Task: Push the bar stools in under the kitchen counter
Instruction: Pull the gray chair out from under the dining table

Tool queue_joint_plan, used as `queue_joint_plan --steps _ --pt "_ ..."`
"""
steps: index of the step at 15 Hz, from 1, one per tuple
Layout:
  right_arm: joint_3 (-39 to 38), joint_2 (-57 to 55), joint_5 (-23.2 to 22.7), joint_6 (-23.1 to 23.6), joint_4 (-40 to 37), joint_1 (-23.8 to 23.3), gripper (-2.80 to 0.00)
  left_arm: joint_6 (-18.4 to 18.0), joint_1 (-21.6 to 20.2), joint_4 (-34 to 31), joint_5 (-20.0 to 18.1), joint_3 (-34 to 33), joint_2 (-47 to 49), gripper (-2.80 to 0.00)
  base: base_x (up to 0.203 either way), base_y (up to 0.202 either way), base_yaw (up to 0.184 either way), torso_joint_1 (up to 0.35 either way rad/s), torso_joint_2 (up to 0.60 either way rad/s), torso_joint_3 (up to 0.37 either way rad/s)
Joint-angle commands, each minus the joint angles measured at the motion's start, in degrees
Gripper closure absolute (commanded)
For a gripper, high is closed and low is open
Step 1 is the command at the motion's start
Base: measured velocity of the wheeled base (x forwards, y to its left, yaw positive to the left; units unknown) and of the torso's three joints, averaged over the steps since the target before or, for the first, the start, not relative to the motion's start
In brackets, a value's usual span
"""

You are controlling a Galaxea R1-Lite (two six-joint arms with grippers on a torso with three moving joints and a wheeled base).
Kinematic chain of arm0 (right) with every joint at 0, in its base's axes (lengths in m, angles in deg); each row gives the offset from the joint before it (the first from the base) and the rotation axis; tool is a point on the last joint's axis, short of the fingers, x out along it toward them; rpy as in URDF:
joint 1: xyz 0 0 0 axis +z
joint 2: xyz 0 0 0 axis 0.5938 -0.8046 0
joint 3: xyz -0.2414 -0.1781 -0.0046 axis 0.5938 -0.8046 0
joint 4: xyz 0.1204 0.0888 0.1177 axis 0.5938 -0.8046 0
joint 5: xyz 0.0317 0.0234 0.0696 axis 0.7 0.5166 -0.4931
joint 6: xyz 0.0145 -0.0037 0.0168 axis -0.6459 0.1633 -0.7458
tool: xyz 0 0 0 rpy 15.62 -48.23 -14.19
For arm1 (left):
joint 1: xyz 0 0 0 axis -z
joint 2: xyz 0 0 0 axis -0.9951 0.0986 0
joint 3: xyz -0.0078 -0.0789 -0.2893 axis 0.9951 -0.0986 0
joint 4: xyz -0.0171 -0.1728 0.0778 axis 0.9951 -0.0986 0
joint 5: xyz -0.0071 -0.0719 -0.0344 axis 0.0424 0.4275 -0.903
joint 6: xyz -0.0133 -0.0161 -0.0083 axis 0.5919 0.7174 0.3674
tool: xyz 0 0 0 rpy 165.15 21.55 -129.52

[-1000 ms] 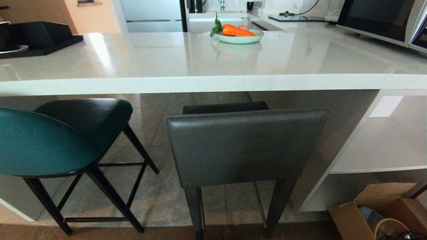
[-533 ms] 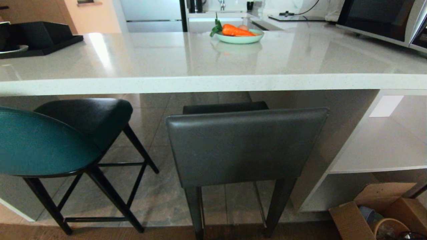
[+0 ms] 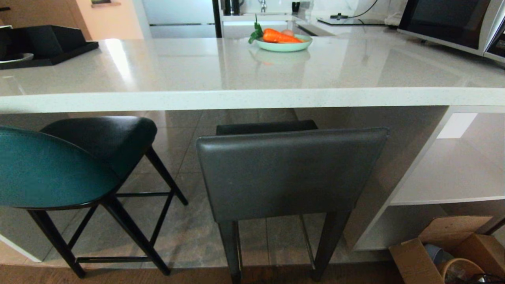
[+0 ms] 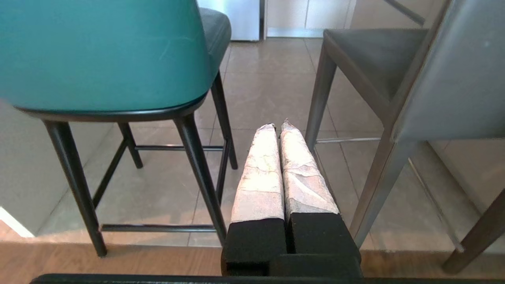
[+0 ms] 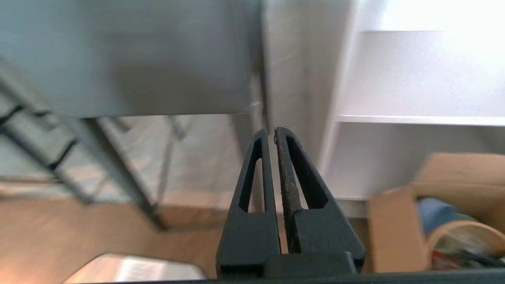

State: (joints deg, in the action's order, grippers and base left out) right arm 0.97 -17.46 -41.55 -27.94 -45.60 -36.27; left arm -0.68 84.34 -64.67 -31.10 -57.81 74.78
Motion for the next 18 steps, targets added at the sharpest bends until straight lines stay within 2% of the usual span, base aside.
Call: queue_joint_plan --steps 1,3,7,8,10,11,12,13,14,18 --pt "3.54 -9.33 -2.29 -0.39 0.14 0.11 0.00 -1.10 0.09 0.14 -0.26 -2.29 -0.02 0.00 0.000 0.000 0.000 0.000 0.00 0.000" --pt "7.42 -15.05 -6.43 -1.67 0.09 0.90 0.00 -3.60 0.00 0.49 -0.98 -2.29 -0.02 0.00 0.000 0.000 0.000 0.000 0.00 0.000" --pt "10.03 -22.77 -8.27 -2.55 1.58 3.40 0.00 -5.95 0.00 0.93 -2.39 -2.29 -0.02 0.00 0.000 0.000 0.000 0.000 0.00 0.000" --pt "9.44 -22.89 -8.15 -2.58 1.81 3.36 0.00 -5.30 0.03 0.84 -3.51 -1.06 0.10 0.00 0.000 0.000 0.000 0.000 0.00 0.000" --pt "8.35 -22.30 -7.92 -2.75 1.89 3.27 0.00 -2.31 -0.06 -1.72 -7.25 7.89 1.83 0.00 0.000 0.000 0.000 0.000 0.00 0.000" --pt "7.49 -21.61 -7.98 -3.23 2.14 3.27 0.00 -0.82 -0.03 -4.35 -10.24 13.49 3.84 0.00 0.000 0.000 0.000 0.000 0.00 0.000" --pt "6.74 -20.96 -8.20 -3.84 2.82 3.34 0.00 0.71 0.02 -6.65 -15.14 17.00 6.56 0.00 0.000 0.000 0.000 0.000 0.00 0.000" --pt "6.48 -20.96 -8.70 -4.07 3.50 3.43 0.00 2.26 0.14 -8.09 -20.97 18.70 9.00 0.00 0.000 0.000 0.000 0.000 0.00 0.000" --pt "6.68 -21.29 -10.14 -4.54 4.11 3.65 0.00 3.31 0.26 -8.75 -24.96 20.77 11.81 0.00 0.000 0.000 0.000 0.000 0.00 0.000" --pt "9.08 -27.09 -14.91 -7.21 4.71 3.62 0.00 8.64 0.68 -8.86 -36.06 27.20 27.18 0.00 0.000 0.000 0.000 0.000 0.00 0.000"
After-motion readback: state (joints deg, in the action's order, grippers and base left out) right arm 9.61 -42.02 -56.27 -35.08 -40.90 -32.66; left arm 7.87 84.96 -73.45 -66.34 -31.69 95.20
